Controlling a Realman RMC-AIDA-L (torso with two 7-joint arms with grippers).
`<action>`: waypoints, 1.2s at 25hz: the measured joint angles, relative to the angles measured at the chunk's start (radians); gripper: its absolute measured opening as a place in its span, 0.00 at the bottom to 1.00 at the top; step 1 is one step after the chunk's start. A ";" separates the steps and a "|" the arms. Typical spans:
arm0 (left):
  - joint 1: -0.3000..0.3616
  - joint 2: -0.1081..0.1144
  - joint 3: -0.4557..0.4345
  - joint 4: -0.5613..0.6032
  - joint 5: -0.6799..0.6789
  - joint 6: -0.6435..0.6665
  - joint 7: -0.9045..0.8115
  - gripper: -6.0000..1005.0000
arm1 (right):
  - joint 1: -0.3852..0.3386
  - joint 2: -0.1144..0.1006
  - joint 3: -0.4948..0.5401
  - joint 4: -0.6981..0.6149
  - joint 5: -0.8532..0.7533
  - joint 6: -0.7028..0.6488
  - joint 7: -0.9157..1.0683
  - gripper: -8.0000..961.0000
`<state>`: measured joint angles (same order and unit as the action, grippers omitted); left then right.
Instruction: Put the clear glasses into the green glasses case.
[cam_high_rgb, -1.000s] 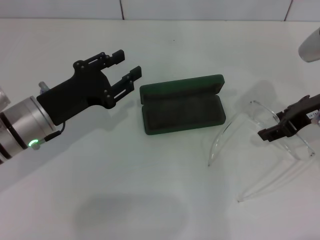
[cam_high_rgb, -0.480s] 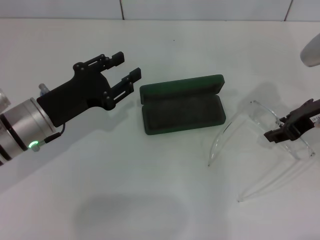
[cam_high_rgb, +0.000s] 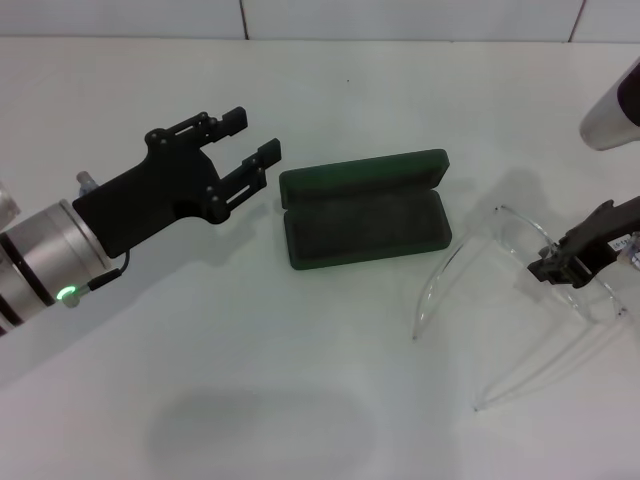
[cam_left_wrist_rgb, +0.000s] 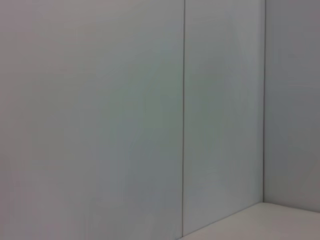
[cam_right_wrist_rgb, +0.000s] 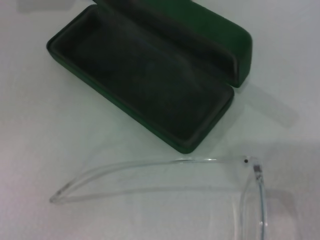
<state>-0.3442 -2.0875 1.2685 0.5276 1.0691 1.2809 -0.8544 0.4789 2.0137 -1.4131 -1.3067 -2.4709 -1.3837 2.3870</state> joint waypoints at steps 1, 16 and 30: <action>0.001 0.000 0.000 -0.001 0.000 0.000 0.000 0.53 | -0.003 0.000 0.000 -0.003 0.000 0.001 -0.007 0.29; 0.005 -0.003 -0.002 -0.014 -0.013 0.008 0.000 0.53 | -0.070 0.004 -0.002 -0.060 0.019 0.048 -0.052 0.16; 0.003 -0.007 -0.006 -0.097 -0.163 0.024 0.027 0.53 | -0.115 -0.001 0.157 -0.039 0.229 0.014 -0.261 0.13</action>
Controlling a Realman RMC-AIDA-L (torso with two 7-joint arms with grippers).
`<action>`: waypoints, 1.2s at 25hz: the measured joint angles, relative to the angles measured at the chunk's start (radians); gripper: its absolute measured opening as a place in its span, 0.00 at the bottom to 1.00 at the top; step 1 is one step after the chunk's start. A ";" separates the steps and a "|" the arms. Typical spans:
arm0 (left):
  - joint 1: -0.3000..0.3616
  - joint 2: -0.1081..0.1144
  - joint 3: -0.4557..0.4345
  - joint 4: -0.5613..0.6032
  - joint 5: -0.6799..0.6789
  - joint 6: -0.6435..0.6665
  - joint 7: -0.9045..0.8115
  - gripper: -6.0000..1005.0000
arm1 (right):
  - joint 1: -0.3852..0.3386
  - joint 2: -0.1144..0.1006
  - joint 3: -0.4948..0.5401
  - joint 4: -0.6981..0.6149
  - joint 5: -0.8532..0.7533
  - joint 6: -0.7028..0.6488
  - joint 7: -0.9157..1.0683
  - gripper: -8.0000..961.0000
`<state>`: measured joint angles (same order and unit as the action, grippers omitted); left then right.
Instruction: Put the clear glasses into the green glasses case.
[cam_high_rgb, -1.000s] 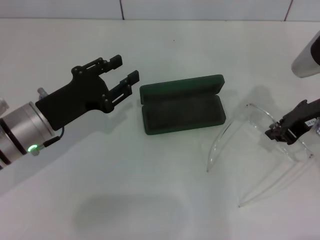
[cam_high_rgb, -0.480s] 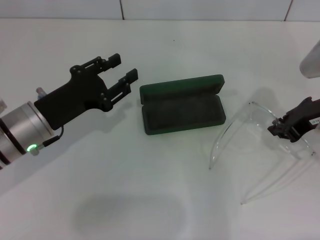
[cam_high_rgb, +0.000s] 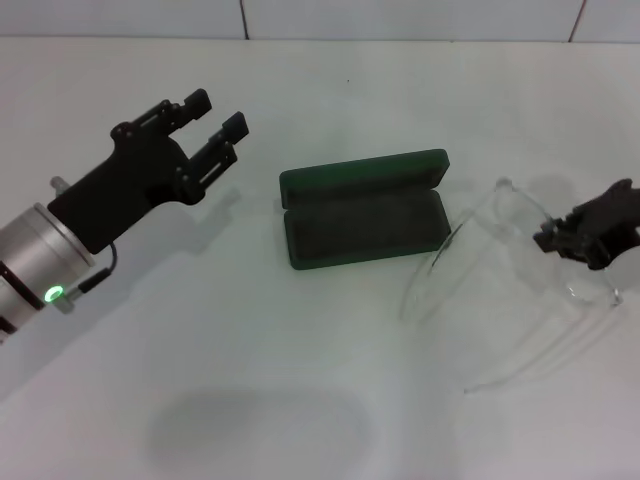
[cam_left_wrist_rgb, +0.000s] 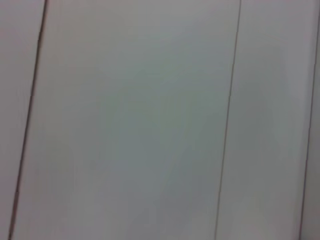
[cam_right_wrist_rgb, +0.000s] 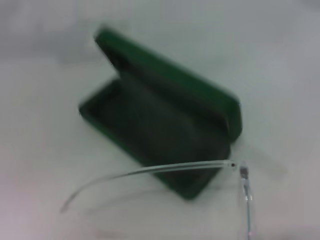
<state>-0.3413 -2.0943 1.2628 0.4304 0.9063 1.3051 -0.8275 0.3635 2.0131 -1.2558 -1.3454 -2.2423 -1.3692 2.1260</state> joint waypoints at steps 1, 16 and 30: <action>-0.003 -0.001 0.001 -0.012 -0.005 0.014 0.008 0.53 | -0.008 0.000 0.033 0.020 0.052 0.001 -0.042 0.13; -0.124 -0.008 0.019 -0.147 -0.005 0.187 0.108 0.53 | 0.068 -0.013 0.332 0.668 0.644 -0.080 -0.662 0.10; -0.252 -0.013 0.298 -0.131 -0.141 0.257 0.136 0.53 | 0.136 -0.022 0.298 0.749 0.635 -0.196 -0.645 0.07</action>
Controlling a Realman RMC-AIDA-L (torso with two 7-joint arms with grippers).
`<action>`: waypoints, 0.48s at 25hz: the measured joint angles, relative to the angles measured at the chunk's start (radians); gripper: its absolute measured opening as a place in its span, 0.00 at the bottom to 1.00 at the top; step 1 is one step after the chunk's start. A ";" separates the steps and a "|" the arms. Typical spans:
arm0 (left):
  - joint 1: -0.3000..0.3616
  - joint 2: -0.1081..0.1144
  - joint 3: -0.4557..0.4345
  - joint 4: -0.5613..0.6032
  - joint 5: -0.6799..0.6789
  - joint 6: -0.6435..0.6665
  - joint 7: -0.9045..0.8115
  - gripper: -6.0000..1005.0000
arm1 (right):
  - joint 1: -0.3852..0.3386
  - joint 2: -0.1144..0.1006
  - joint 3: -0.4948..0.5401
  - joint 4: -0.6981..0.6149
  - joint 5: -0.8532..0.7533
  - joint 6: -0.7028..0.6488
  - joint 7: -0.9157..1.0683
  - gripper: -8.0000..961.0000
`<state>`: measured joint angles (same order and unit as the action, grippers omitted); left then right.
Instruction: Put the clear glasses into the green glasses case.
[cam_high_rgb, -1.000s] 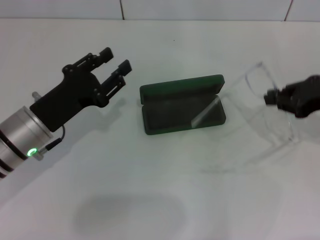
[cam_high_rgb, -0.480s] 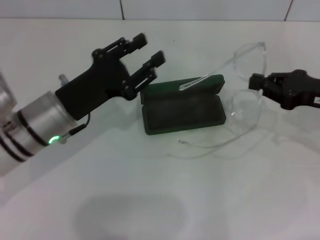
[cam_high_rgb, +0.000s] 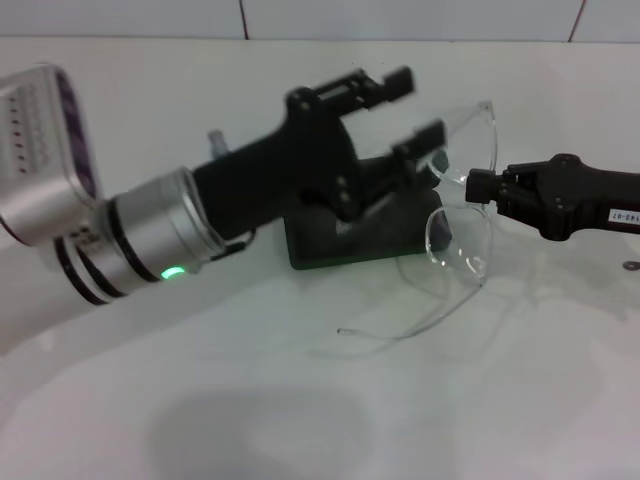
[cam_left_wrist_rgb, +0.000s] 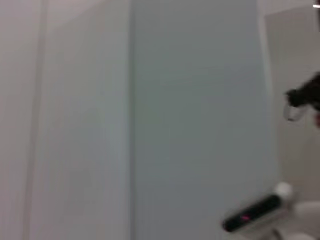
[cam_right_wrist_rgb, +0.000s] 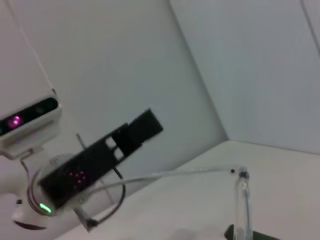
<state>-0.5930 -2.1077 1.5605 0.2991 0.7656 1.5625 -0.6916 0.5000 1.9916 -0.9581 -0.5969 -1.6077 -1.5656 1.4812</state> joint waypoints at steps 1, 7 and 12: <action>0.000 0.000 0.041 0.008 -0.011 0.000 0.012 0.53 | 0.001 -0.001 0.000 0.000 0.000 -0.009 0.003 0.07; 0.006 0.004 0.170 0.044 -0.018 -0.002 0.070 0.53 | 0.009 -0.011 0.002 0.000 0.000 -0.041 0.045 0.07; 0.013 0.002 0.193 0.042 -0.014 -0.044 0.104 0.53 | 0.028 -0.006 0.002 -0.002 0.001 -0.085 0.055 0.07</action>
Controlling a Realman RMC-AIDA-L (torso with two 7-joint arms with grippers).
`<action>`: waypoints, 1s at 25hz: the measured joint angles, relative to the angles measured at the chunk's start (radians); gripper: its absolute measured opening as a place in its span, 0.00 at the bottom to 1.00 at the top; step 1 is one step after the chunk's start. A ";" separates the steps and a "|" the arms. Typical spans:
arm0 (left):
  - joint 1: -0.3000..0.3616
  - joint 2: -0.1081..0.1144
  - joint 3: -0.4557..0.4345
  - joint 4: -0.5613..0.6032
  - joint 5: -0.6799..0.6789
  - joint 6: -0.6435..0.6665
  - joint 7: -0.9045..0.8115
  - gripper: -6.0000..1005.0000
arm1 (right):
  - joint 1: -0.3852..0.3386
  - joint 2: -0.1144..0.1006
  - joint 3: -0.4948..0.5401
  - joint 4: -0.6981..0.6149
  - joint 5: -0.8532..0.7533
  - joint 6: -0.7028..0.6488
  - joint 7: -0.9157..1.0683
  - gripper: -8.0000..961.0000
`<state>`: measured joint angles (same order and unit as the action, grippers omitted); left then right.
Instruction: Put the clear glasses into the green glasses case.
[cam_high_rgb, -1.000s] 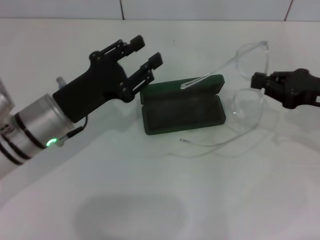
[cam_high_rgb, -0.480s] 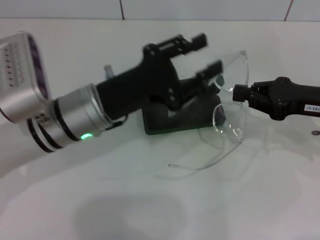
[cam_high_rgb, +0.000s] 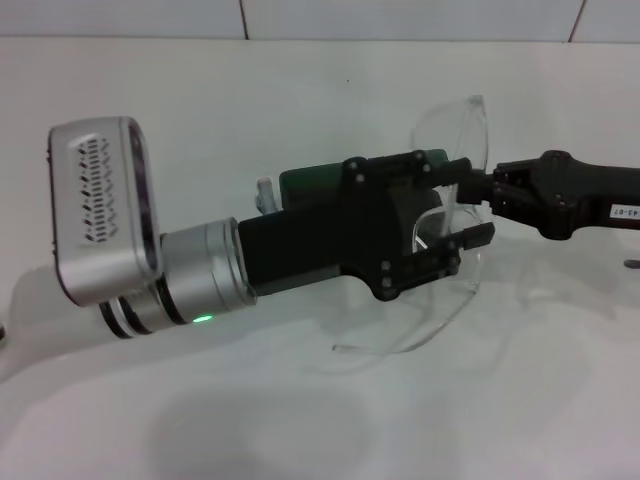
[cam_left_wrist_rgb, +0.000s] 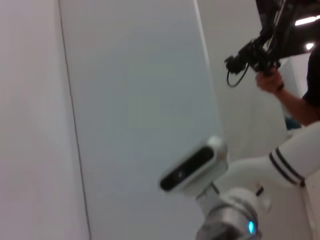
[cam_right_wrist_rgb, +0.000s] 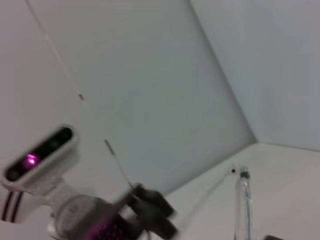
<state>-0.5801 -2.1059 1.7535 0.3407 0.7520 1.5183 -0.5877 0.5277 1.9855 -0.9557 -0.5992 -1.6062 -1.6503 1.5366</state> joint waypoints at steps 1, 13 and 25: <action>0.002 -0.001 0.003 -0.002 -0.002 -0.015 0.007 0.53 | 0.003 0.000 0.000 0.000 0.000 -0.008 0.004 0.07; 0.031 0.005 0.003 0.003 -0.008 -0.036 0.019 0.53 | 0.007 0.004 0.008 0.000 0.027 -0.031 0.020 0.07; 0.153 0.016 -0.012 0.003 -0.238 0.088 0.161 0.53 | -0.024 0.017 0.131 0.003 0.040 -0.005 0.012 0.06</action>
<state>-0.4271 -2.0903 1.7420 0.3435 0.5137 1.6065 -0.4270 0.5033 2.0027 -0.8243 -0.5964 -1.5658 -1.6550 1.5488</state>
